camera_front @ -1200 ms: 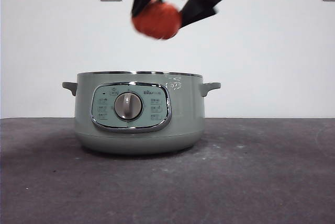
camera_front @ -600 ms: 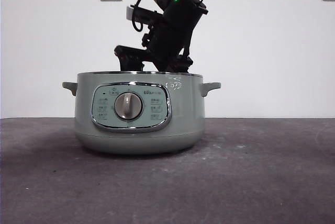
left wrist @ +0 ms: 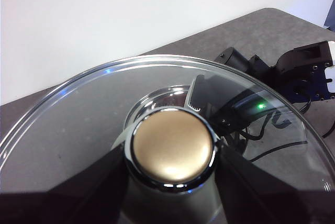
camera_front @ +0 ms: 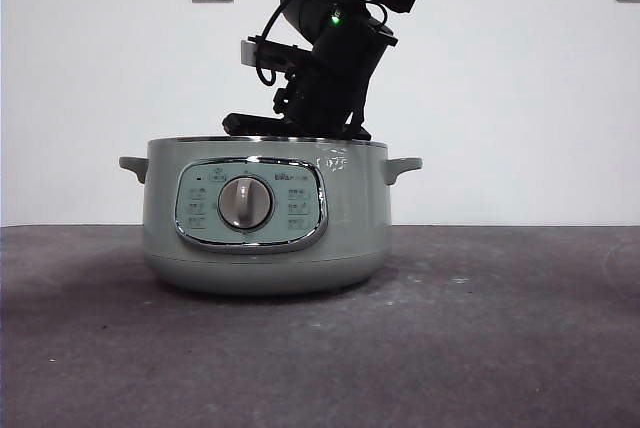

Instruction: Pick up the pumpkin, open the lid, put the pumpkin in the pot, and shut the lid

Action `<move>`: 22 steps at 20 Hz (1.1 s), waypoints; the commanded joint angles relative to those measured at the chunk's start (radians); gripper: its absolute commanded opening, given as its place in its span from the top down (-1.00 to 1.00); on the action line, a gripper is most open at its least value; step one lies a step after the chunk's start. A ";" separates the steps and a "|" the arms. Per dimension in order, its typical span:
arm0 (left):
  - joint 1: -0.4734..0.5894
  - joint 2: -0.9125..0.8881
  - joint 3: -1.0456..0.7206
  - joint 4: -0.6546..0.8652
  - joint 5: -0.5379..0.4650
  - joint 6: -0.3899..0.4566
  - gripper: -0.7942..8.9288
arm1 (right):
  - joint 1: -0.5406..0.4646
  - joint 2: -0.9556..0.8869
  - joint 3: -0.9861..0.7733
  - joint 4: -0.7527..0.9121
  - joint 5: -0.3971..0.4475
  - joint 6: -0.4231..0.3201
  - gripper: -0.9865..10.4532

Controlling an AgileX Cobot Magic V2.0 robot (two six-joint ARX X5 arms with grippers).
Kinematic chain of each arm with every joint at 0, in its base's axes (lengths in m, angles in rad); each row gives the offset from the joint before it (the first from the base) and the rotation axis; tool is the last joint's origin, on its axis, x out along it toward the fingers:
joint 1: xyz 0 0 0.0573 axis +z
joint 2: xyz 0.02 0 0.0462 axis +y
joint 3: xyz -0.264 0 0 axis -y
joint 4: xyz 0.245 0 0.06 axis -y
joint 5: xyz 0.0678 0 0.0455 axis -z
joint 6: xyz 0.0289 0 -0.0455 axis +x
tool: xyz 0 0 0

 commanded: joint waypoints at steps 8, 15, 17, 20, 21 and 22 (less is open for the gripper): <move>0.002 0.021 0.008 0.078 0.010 -0.002 0.85 | -0.013 -0.246 0.035 -0.111 0.133 0.031 -0.22; -0.050 0.299 0.008 0.248 0.083 0.024 0.85 | -0.058 -0.691 0.035 -0.378 0.182 0.089 -0.22; -0.073 0.377 0.008 0.313 0.082 0.025 0.85 | -0.058 -0.757 0.035 -0.436 0.182 0.089 -0.22; -0.094 0.483 0.008 0.398 0.081 0.026 0.85 | -0.057 -0.826 0.035 -0.494 0.182 0.089 -0.22; -0.099 0.506 0.008 0.417 0.080 0.026 0.85 | -0.057 -0.838 0.035 -0.505 0.182 0.089 -0.22; -0.103 0.525 0.008 0.431 0.080 0.027 0.85 | -0.057 -0.847 0.035 -0.514 0.181 0.089 -0.22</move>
